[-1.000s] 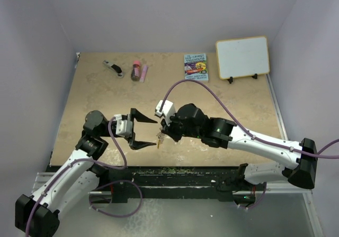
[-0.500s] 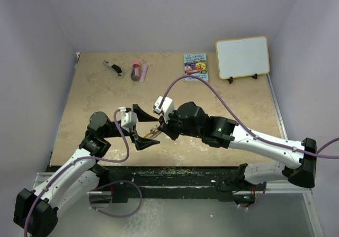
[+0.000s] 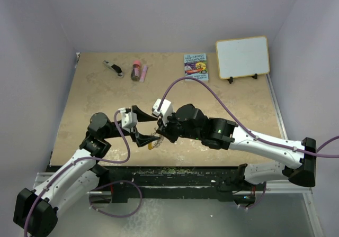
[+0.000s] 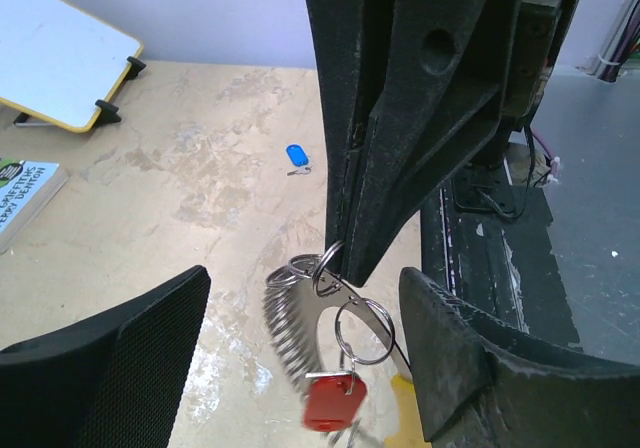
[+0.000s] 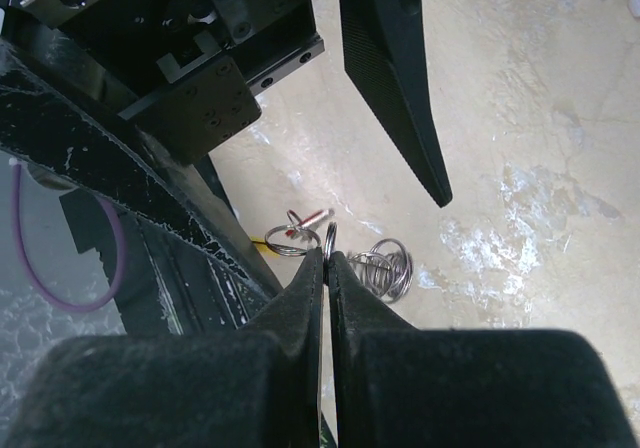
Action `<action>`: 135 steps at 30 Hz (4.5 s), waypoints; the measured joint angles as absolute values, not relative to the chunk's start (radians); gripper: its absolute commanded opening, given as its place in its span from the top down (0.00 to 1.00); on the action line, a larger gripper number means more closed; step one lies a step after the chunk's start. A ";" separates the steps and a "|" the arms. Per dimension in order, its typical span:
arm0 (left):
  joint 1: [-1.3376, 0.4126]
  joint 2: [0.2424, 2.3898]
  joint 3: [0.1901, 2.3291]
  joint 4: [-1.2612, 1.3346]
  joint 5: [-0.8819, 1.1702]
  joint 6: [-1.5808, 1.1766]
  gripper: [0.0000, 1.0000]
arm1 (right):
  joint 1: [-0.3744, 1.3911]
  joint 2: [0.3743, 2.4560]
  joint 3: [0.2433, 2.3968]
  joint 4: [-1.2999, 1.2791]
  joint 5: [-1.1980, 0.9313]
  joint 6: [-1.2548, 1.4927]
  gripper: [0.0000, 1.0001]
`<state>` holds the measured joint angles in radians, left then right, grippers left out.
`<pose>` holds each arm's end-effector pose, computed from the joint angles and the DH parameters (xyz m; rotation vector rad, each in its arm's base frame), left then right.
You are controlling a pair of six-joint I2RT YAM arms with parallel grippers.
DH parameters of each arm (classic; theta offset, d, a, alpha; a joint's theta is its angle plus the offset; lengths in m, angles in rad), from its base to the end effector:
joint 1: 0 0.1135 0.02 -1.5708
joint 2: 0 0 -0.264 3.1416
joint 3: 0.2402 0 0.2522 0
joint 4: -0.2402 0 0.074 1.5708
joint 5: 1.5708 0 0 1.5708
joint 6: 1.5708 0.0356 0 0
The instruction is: Put the keys on the keyring
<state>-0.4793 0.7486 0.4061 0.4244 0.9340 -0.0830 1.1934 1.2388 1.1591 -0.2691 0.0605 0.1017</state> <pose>0.1397 -0.1049 0.2752 1.0520 1.2517 -1.1268 0.1073 0.2649 0.3660 -1.0042 1.7350 0.7984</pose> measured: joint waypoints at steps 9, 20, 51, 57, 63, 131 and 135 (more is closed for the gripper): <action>-0.479 0.746 0.396 0.440 0.954 -0.043 0.25 | 1.197 1.227 1.159 -0.276 0.060 0.107 1.00; -0.479 0.733 0.396 0.453 0.986 0.030 0.37 | 1.198 1.188 1.156 -0.284 0.054 0.120 1.00; -0.479 0.732 0.405 0.517 1.046 0.031 0.53 | 1.204 1.171 1.137 -0.280 0.034 0.127 1.00; -0.479 0.736 0.414 0.518 1.112 0.036 0.63 | 1.206 1.175 1.137 -0.279 0.032 0.125 1.00; -0.479 0.736 0.417 0.515 1.139 0.047 0.67 | 1.209 1.177 1.137 -0.280 0.031 0.124 1.00; -0.479 0.715 0.421 0.455 1.105 0.028 0.96 | 1.224 0.976 1.128 -0.196 0.197 0.215 0.59; -0.479 0.715 0.421 0.459 1.093 -0.001 0.96 | 1.224 0.970 1.122 -0.200 0.309 0.258 0.48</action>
<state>-0.4789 0.7155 0.4210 0.4591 1.0927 -0.0010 1.2236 0.9703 1.1217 -0.2005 0.3092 0.2584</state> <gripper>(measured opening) 0.067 0.453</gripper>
